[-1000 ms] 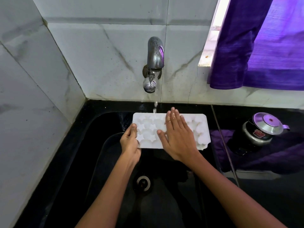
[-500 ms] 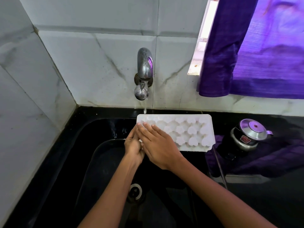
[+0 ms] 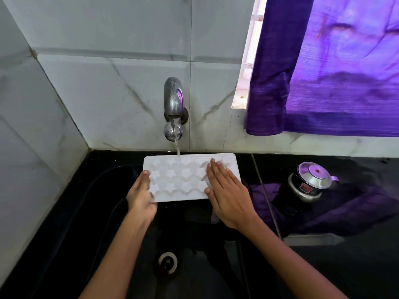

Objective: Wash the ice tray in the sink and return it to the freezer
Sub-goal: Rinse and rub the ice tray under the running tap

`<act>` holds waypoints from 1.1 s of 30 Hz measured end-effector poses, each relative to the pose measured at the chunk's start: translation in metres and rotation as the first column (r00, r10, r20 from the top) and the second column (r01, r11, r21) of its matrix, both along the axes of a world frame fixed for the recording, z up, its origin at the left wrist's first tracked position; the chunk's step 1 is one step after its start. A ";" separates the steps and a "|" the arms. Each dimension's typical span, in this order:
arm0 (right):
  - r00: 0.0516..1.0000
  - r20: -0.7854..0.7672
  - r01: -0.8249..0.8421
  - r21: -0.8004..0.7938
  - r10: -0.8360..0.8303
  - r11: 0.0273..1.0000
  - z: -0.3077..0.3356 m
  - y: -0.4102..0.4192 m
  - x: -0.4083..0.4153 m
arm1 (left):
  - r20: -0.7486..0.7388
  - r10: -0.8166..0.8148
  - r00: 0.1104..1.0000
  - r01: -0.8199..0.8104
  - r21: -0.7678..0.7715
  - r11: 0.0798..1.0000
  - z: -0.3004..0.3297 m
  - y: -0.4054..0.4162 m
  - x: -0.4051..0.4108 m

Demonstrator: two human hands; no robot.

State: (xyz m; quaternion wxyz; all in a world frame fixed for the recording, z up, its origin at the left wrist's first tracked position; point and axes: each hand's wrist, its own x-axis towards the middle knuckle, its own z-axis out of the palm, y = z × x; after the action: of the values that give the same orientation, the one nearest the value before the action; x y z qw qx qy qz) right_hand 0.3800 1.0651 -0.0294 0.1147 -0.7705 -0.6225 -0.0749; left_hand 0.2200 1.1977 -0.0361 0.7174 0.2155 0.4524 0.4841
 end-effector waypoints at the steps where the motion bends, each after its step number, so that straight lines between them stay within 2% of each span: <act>1: 1.000 -0.013 0.006 0.020 -0.005 1.000 -0.001 0.001 -0.005 | -0.012 0.000 1.000 0.000 0.003 1.000 0.001 -0.001 -0.005; 7: 0.987 -0.143 0.077 0.039 -0.071 0.996 0.001 0.014 -0.024 | -0.051 0.075 0.996 -0.073 0.027 0.997 0.004 0.001 -0.038; 16: 0.972 -0.229 0.035 -0.047 -0.045 0.998 0.013 0.046 -0.060 | -0.085 0.142 0.986 -0.140 0.032 0.990 0.006 0.000 -0.080; 20: 0.984 -0.178 0.011 -0.024 -0.015 1.000 0.011 0.062 -0.069 | -0.072 0.153 0.986 -0.151 0.023 0.988 0.005 -0.003 -0.082; 24: 0.971 -0.221 -0.095 0.009 0.095 0.995 0.006 0.070 -0.087 | -0.093 0.112 0.989 -0.109 0.044 0.993 0.002 -0.012 -0.062; 29: 0.974 -0.070 -0.213 0.037 0.215 0.976 0.004 0.072 -0.113 | -0.051 0.017 0.999 -0.016 0.020 1.000 -0.005 -0.026 -0.032; 33: 0.944 -0.001 -0.329 0.005 0.329 0.944 0.002 0.060 -0.095 | -0.027 -0.004 1.000 0.003 -0.009 1.000 -0.007 -0.028 -0.023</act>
State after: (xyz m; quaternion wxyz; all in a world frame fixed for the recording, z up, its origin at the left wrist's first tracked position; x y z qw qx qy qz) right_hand 0.2848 1.1251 -0.0272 0.1282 -0.6556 -0.7421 -0.0555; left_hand 0.1973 1.1692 -0.0433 0.7131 0.2193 0.4638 0.4778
